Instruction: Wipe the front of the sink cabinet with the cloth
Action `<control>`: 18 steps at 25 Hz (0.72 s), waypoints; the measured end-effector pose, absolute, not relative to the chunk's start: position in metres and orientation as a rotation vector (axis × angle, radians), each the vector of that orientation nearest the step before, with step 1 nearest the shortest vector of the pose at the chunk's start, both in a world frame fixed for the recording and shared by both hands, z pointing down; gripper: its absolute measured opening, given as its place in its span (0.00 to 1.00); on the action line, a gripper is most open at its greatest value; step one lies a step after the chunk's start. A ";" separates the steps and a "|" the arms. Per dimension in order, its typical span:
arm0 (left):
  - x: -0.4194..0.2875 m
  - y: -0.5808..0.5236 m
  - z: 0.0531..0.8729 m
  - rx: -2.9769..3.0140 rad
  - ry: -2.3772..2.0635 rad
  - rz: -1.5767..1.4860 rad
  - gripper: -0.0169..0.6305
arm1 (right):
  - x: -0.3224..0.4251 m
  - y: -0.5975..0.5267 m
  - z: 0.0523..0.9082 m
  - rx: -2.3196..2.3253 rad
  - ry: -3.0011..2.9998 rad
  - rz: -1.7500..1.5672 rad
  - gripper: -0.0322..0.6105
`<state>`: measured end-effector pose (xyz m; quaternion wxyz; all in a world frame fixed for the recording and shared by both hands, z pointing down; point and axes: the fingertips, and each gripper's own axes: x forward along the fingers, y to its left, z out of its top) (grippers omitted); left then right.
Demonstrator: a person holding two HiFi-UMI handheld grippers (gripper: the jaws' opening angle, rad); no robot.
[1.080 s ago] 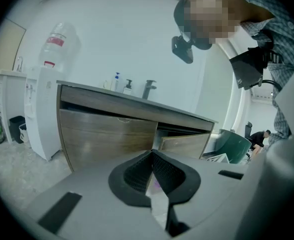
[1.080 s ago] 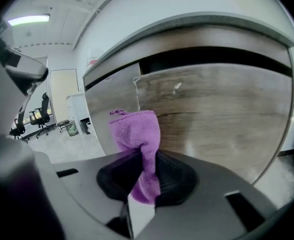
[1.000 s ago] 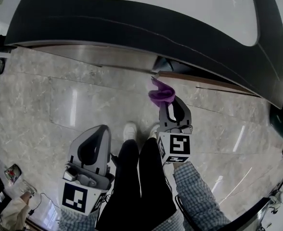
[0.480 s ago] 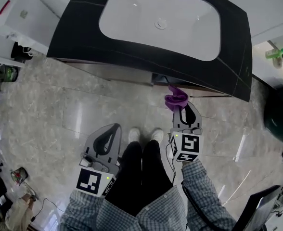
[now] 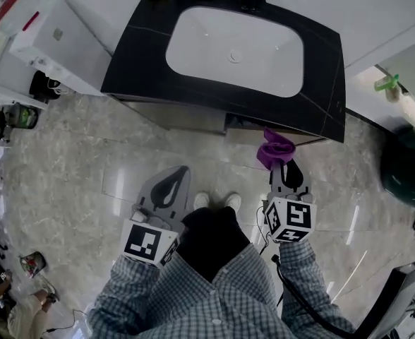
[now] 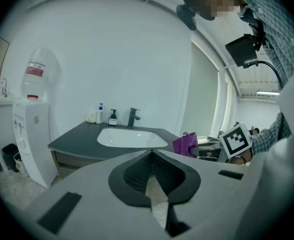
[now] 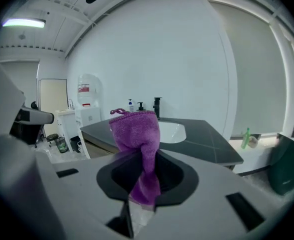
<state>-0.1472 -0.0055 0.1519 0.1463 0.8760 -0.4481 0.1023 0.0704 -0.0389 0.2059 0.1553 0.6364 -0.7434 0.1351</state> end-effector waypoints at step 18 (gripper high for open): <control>-0.155 0.019 0.121 2.617 -1.237 0.265 0.04 | 0.072 0.030 0.154 1.986 -2.094 0.418 0.17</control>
